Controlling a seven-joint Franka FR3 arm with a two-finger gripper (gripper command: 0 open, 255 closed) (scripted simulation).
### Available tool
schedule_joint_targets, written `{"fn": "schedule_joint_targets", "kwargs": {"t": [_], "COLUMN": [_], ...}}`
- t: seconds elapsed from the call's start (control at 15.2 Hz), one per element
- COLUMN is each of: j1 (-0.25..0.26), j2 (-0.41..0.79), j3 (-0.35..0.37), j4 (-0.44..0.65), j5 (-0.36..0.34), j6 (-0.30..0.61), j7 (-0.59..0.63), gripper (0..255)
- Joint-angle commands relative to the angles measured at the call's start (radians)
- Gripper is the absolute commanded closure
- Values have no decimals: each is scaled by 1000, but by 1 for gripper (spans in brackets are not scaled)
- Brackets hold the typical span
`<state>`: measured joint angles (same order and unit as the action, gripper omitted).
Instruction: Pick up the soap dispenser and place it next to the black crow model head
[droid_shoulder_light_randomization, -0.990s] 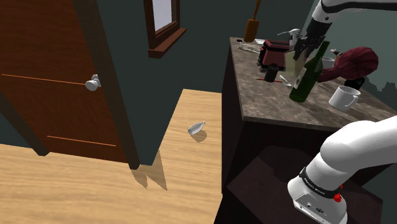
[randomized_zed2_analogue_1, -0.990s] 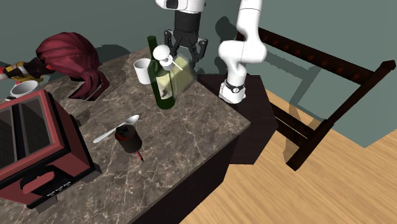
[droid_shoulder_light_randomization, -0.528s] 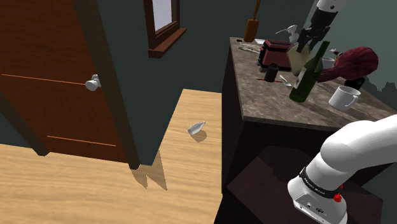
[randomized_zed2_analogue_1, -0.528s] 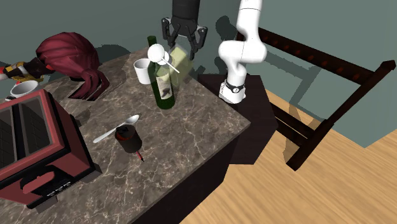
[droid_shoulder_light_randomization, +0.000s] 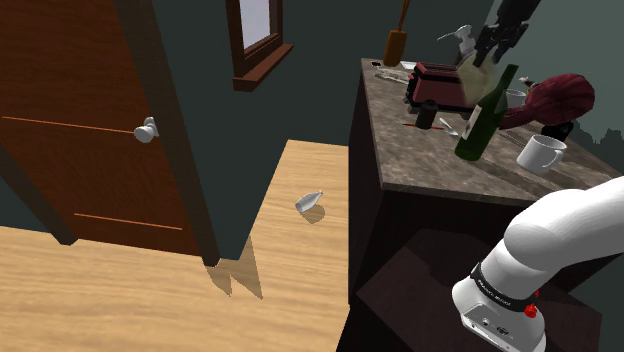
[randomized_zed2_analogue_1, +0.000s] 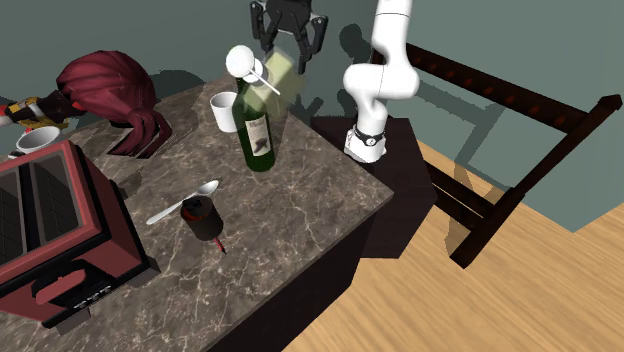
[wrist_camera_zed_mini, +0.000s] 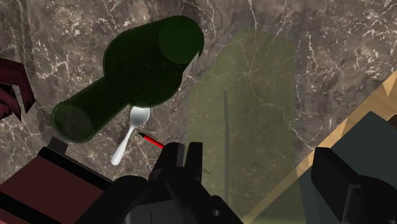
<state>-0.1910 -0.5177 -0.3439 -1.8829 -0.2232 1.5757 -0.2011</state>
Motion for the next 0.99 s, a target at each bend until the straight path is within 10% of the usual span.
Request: {"fn": "schedule_joint_targets", "kwargs": {"t": [0.0, 0.92], "j1": [2, 9], "j2": [12, 105], "j3": [0, -24], "j4": [35, 284], "j5": [3, 25], "j6": [-23, -176], "j7": [-5, -60], "gripper": [255, 255]}}
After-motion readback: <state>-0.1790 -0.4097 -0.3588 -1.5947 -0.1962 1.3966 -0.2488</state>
